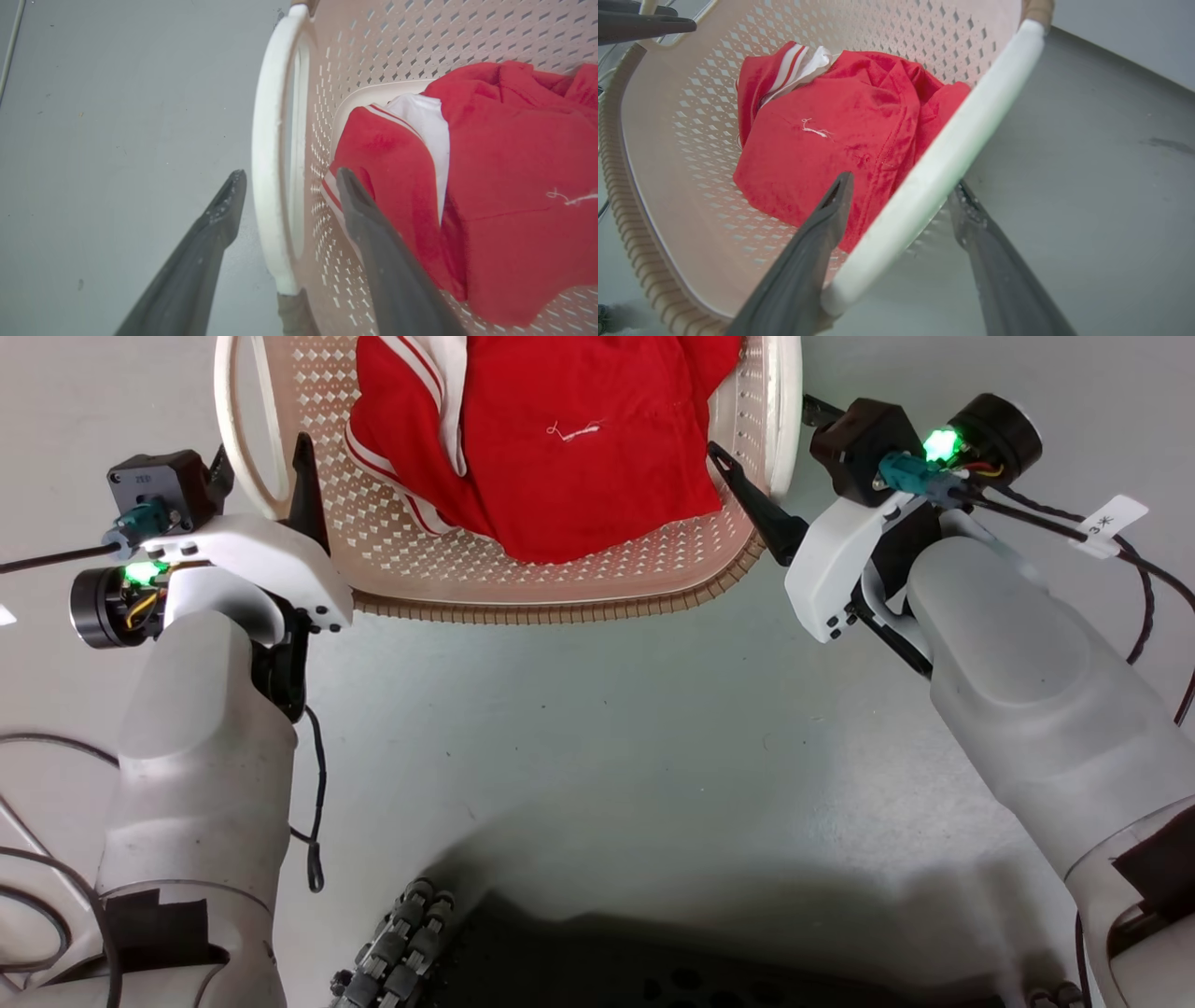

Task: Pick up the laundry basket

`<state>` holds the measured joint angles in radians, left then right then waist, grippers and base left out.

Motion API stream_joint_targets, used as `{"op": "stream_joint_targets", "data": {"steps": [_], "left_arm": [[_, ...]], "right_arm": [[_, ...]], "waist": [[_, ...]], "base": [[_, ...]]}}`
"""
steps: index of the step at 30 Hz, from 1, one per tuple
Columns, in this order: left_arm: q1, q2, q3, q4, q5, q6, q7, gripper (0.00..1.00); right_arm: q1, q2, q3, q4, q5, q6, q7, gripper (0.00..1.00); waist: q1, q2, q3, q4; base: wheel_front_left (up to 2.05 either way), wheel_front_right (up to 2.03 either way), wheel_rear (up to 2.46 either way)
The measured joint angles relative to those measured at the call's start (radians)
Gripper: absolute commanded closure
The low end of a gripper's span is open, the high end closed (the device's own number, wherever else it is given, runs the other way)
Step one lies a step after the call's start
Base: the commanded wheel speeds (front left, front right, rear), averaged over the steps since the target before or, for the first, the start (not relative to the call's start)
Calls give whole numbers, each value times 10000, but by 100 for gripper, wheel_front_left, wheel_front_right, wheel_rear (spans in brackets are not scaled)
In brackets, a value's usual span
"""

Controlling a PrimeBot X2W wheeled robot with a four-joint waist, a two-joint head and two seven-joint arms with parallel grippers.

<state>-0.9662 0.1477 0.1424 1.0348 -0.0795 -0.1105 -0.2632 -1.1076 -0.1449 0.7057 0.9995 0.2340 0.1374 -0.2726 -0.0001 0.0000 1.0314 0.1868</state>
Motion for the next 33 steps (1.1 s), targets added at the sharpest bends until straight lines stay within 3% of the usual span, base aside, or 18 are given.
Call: {"op": "stream_joint_targets", "data": {"steps": [2,3,4,5,6,23,33], "left_arm": [[-30,4,-10,13,0,-2,0,0],[-57,4,-27,88,-4,-13,0,25],[-69,-6,-50,159,-4,-29,0,65],[-71,-21,-73,211,-6,-40,0,100],[-86,-25,-92,295,-29,-44,0,100],[-312,-284,-502,1110,-282,-173,-38,100],[112,-422,-853,2029,-771,-188,-23,100]], "right_arm": [[-32,10,-21,-10,27,8,-2,0],[-40,10,-36,-12,27,10,-4,0],[-43,10,-44,-12,27,12,-10,0],[-50,6,-56,-12,27,12,-10,82],[-59,4,-63,-6,25,12,-10,100],[-47,59,-23,727,25,-71,79,100],[387,537,-73,2025,73,-82,104,100]], "waist": [[0,0,53,18],[-1,0,68,22],[0,0,76,26],[0,0,82,29],[0,0,82,28],[0,0,-345,-1],[2,0,-1605,-238]], "base": [[0,0,0],[0,0,0],[0,0,0],[0,0,0],[0,0,0],[0,0,0],[0,0,0]]}}
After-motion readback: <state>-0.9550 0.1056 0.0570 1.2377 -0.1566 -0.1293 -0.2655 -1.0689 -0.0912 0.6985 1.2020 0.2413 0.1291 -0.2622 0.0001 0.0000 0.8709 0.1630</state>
